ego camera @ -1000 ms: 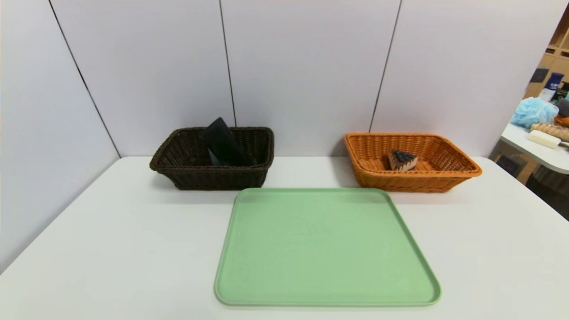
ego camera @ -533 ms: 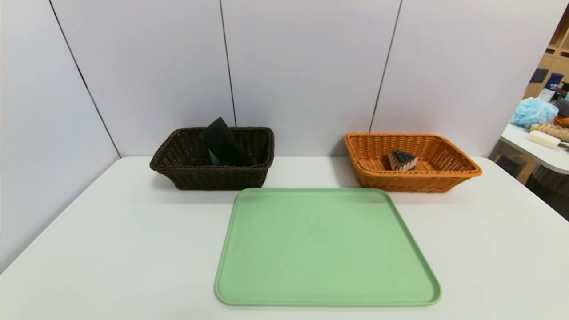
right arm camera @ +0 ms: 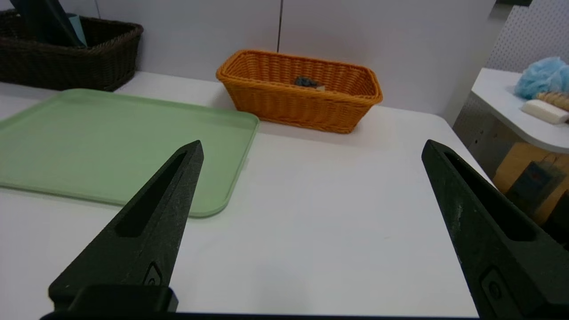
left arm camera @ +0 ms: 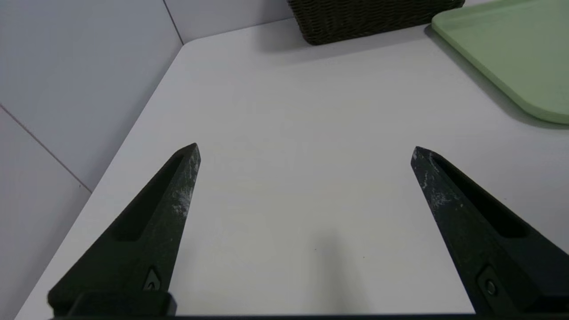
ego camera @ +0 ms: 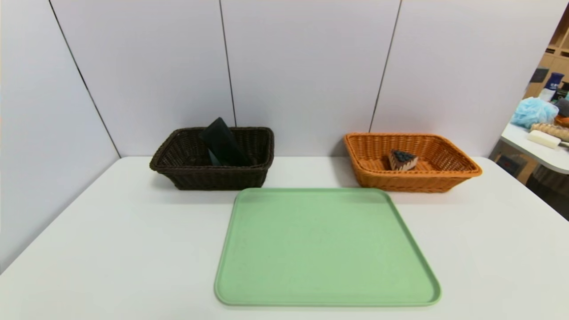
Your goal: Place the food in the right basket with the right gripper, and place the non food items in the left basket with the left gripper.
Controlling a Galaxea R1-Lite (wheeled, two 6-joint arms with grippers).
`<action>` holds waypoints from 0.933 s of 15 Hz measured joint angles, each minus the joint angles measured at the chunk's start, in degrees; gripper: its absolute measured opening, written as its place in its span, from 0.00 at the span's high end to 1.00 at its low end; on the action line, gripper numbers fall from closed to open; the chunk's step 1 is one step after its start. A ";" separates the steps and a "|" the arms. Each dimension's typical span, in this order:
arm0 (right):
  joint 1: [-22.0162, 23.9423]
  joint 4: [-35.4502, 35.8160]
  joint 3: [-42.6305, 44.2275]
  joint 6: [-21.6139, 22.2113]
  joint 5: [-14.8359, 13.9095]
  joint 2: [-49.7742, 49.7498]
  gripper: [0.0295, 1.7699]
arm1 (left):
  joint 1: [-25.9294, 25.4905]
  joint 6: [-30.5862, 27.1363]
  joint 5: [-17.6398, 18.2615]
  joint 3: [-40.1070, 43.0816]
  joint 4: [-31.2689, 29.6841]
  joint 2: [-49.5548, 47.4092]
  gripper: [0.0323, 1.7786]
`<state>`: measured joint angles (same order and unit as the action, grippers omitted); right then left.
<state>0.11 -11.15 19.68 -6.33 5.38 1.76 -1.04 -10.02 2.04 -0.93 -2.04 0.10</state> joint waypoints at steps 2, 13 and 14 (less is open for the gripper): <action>-0.01 11.08 -7.63 0.02 0.16 -0.99 0.04 | 0.00 0.71 0.07 0.68 -1.07 0.01 0.05; -0.01 17.49 -19.65 1.87 -7.44 -1.83 0.04 | 0.00 7.00 -1.79 0.93 1.74 0.01 0.05; -0.01 16.93 -19.65 1.95 -6.52 -1.83 0.04 | 0.00 7.08 -1.77 0.93 1.74 0.01 0.05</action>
<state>0.10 5.78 0.02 -4.38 -1.15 -0.07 -1.04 -2.94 0.27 0.00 -0.29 0.11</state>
